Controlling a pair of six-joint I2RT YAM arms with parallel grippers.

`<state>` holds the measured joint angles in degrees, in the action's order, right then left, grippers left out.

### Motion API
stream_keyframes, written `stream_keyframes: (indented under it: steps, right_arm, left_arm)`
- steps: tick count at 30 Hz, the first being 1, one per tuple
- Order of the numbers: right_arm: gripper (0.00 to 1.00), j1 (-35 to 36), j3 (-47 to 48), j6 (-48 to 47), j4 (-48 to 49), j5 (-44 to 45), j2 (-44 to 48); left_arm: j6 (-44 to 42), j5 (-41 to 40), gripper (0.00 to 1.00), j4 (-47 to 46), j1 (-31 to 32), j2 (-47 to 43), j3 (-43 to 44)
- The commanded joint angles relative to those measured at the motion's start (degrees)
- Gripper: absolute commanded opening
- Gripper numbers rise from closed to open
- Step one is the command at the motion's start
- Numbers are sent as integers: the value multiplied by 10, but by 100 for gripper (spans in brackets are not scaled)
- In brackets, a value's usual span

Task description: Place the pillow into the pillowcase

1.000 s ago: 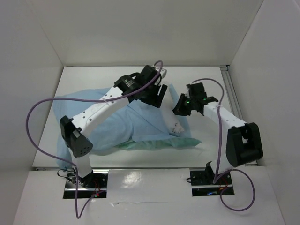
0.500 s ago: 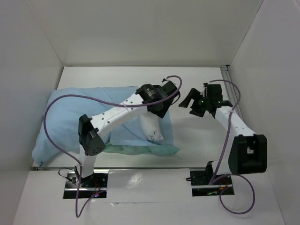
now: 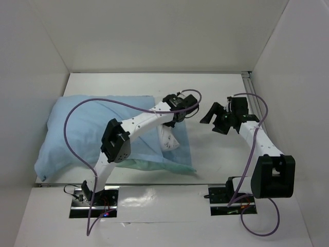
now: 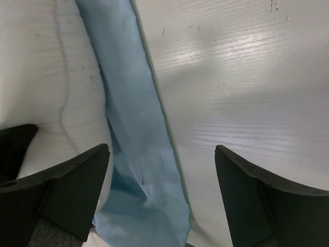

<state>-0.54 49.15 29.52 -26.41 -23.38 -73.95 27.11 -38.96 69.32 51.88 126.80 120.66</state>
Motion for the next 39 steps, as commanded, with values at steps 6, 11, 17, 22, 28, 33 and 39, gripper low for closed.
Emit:
stream_keyframes:
  steps: [6, 11, 17, 22, 28, 33, 39]
  right_arm:
    - [75, 32, 59, -32, 26, -53, 0]
    - [68, 148, 135, -10, 75, -35, -48]
    - [68, 223, 211, -3, 152, -57, -141]
    - [68, 300, 260, -3, 188, -33, -209]
    - [68, 352, 258, 4, 201, 1, -278]
    - [74, 400, 249, 37, 254, 29, -319]
    - [57, 414, 277, 86, 299, 151, -414]
  left_arm:
    - [-27, 260, 0, -42, -106, -233, 17]
    - [-19, 351, 0, -140, -174, -398, -79]
    - [20, 395, 0, -198, -200, -463, -171]
    - [31, 410, 0, -205, -212, -484, -212]
    - [43, 410, 0, -210, -223, -508, -199]
    - [43, 434, 0, -210, -230, -514, -185]
    - [53, 448, 0, -205, -241, -526, -185]
